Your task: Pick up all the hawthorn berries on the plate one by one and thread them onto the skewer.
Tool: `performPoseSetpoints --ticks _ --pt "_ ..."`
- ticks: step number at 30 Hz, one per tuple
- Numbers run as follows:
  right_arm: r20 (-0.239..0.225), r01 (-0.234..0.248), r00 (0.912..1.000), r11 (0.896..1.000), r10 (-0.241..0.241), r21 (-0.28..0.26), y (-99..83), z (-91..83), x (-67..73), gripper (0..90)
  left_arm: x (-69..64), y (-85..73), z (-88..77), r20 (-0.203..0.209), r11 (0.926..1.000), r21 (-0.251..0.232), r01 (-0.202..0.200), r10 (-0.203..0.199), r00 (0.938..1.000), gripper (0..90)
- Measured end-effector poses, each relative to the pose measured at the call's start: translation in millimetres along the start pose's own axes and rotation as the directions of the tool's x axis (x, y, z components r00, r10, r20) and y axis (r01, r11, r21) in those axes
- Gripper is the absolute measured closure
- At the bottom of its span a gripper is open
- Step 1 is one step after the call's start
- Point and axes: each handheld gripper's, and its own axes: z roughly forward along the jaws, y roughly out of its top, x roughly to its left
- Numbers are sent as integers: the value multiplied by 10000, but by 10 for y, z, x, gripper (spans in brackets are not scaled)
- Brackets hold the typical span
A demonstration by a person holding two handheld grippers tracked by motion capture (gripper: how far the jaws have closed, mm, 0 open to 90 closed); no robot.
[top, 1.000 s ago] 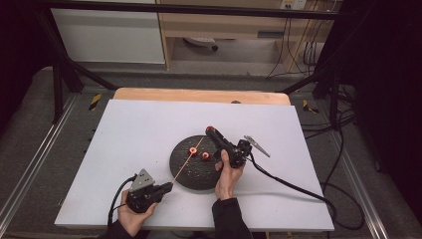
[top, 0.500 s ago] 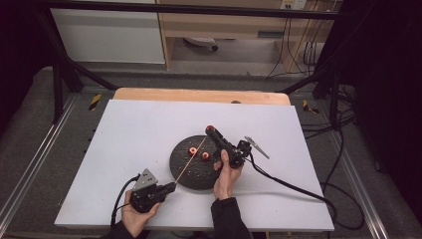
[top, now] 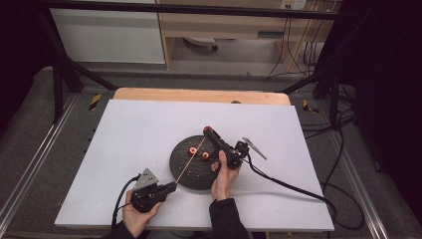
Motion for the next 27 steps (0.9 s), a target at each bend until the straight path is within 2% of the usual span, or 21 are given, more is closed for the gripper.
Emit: performPoseSetpoints --ticks 6,13,23,27 --pt "-57 -19 10000 10000 19 36 -34 16 17 609 -34 15 25 -28 9997 -123 206 -206 9998 879" --pt "-52 -46 10000 10000 46 -23 -56 17 18 610 -81 35 39 -262 9990 -194 409 -414 9988 881" --pt "-80 -51 10000 10000 51 -56 -49 9 26 611 -136 91 58 -399 9995 -140 299 -304 9987 883" --pt "-104 -73 9999 9999 74 95 -69 2 25 612 -125 132 79 -300 9985 -103 536 -539 9981 883"
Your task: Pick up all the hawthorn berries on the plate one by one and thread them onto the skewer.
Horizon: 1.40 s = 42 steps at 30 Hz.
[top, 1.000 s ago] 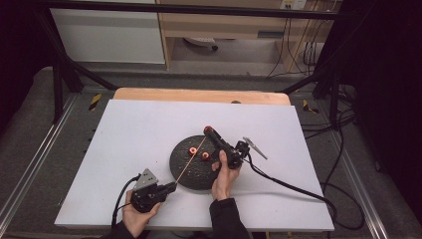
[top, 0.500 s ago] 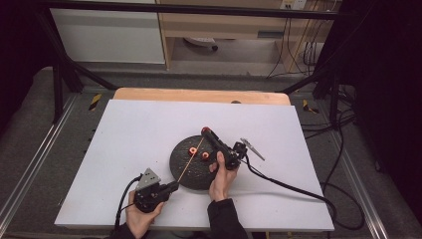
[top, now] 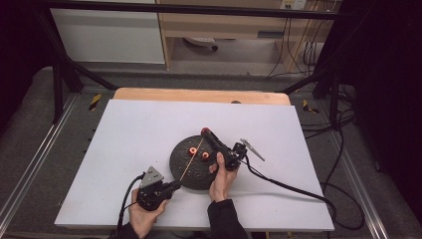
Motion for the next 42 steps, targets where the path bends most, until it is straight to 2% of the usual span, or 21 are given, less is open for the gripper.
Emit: performPoseSetpoints --ticks 8,27,42 --pt "-10 17 10000 9999 -17 156 -20 -20 13 613 1 101 69 -64 10000 15 16 -16 10000 883" --pt "-25 406 9992 9970 -405 652 -86 -80 46 613 17 373 224 -39 9988 37 -494 495 9988 884" --pt "12 693 9976 9935 -697 899 -209 -147 61 613 20 525 321 105 9985 15 -550 550 9984 884"
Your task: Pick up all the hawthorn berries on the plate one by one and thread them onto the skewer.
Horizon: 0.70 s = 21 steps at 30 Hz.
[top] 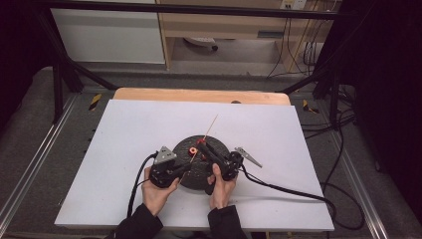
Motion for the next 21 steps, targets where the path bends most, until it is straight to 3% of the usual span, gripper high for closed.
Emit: performPoseSetpoints --ticks 11,21 --pt "18 201 9998 9996 -201 218 -61 -48 32 614 -7 94 36 110 9999 10 -123 123 9999 884" --pt "12 286 9996 9980 -287 567 -77 -57 35 606 9 58 18 149 9997 36 -222 221 9996 884"
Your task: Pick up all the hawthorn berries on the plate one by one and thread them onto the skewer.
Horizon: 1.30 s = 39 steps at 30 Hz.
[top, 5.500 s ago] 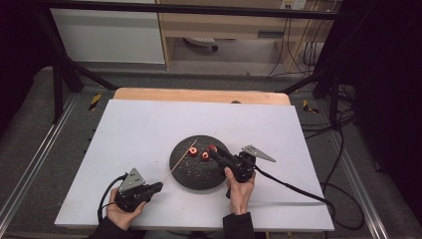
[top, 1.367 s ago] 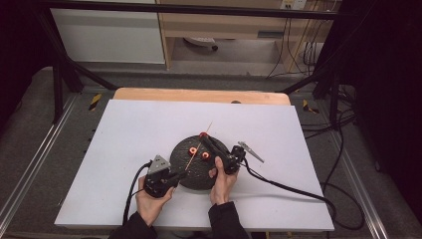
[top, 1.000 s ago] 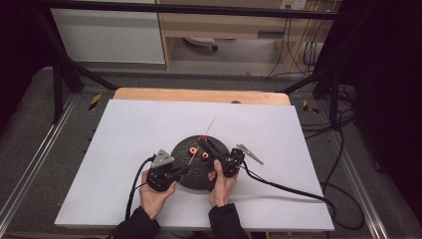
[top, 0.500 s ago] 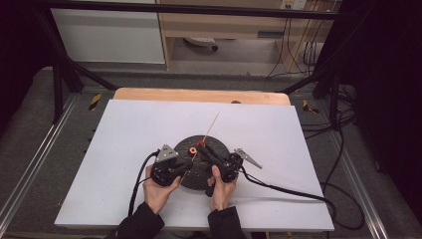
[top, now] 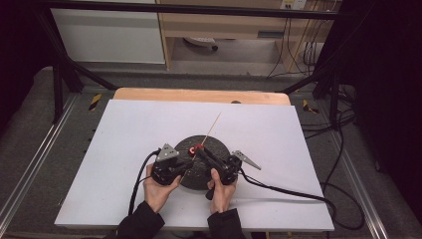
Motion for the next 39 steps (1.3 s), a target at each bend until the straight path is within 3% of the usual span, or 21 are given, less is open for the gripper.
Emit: performPoseSetpoints --ticks 6,10,13,19,22,25,28,30,34,39 --pt "185 590 9981 9978 -596 315 70 -32 40 468 55 -57 -90 -84 10000 81 7 -7 10000 884" --pt "456 1213 9910 9889 -1255 854 133 -54 43 338 117 -121 -173 -139 9998 198 -20 23 9999 883" --pt "569 1745 9811 9725 -1850 1545 184 -64 35 229 159 -179 -248 -247 9994 339 -107 115 9996 884" --pt "682 2618 9539 9213 -2924 2876 286 -86 11 88 244 -295 -406 -307 9988 487 -87 102 9995 883" --pt "582 2907 9421 8908 -3303 3492 338 -98 1 68 284 -364 -482 -345 9986 533 -65 84 9994 883" --pt "448 3245 9262 8518 -3744 4112 382 -105 -18 59 315 -437 -560 -410 9980 628 -88 114 9991 883" --pt "445 3471 9061 7995 -4207 4902 410 -89 -33 55 346 -511 -630 -497 9974 699 -174 209 9985 883" --pt "537 3515 8938 7700 -4452 5324 425 -69 -42 55 363 -553 -660 -465 9971 734 -205 239 9986 883" --pt "539 3767 8611 7057 -5055 6001 466 1 -36 68 390 -628 -692 -427 9959 872 -253 291 9987 882" --pt "331 3979 8301 6329 -5566 6642 529 115 -9 78 428 -682 -735 -490 9964 826 -206 247 9985 882"
